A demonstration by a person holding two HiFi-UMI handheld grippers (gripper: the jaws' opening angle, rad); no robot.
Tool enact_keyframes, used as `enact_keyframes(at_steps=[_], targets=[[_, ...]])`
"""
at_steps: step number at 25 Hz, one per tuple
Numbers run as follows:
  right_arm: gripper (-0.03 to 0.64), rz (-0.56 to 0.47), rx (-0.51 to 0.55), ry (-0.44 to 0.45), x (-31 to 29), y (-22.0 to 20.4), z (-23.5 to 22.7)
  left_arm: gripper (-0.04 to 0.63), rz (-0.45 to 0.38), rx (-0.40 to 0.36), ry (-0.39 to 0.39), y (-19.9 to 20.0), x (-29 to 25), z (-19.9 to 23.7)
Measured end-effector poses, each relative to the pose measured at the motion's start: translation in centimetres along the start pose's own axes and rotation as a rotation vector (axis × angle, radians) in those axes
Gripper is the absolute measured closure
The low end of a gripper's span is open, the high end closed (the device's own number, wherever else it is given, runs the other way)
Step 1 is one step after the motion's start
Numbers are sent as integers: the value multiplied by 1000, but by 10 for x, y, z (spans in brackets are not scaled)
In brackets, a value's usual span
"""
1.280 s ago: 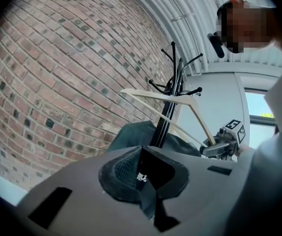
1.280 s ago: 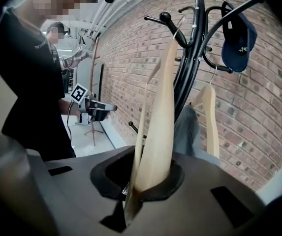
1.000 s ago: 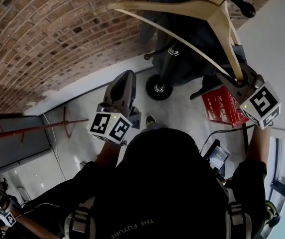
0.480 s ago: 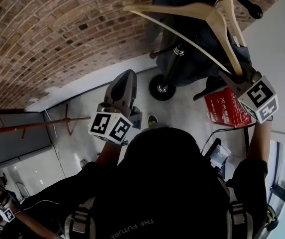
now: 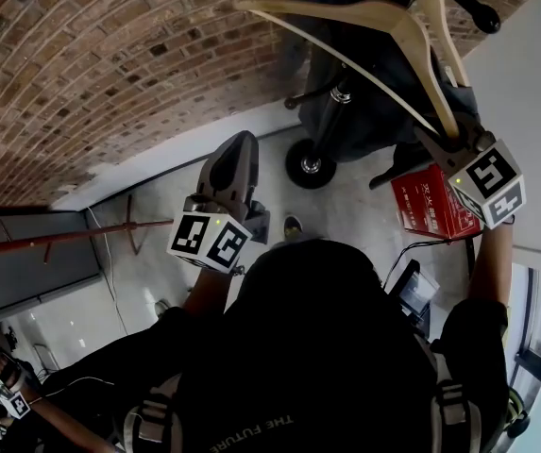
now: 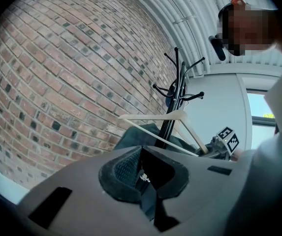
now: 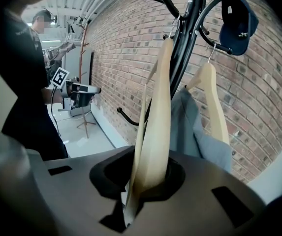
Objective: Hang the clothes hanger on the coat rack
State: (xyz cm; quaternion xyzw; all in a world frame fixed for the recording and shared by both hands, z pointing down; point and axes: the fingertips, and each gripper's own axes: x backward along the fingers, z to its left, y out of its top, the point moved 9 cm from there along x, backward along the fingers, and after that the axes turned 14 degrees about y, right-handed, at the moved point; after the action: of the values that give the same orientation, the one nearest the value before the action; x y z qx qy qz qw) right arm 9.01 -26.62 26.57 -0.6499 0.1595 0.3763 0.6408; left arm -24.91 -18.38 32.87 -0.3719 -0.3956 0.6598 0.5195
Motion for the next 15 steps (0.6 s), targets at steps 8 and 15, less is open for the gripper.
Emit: enact_keyframes(at_steps=[8, 15], targets=[[548, -129, -57, -50, 9, -1, -6, 574, 2, 7, 8, 4, 2, -5], [517, -131, -23, -106, 12, 2, -7, 574, -9, -3, 15, 11, 5, -8]])
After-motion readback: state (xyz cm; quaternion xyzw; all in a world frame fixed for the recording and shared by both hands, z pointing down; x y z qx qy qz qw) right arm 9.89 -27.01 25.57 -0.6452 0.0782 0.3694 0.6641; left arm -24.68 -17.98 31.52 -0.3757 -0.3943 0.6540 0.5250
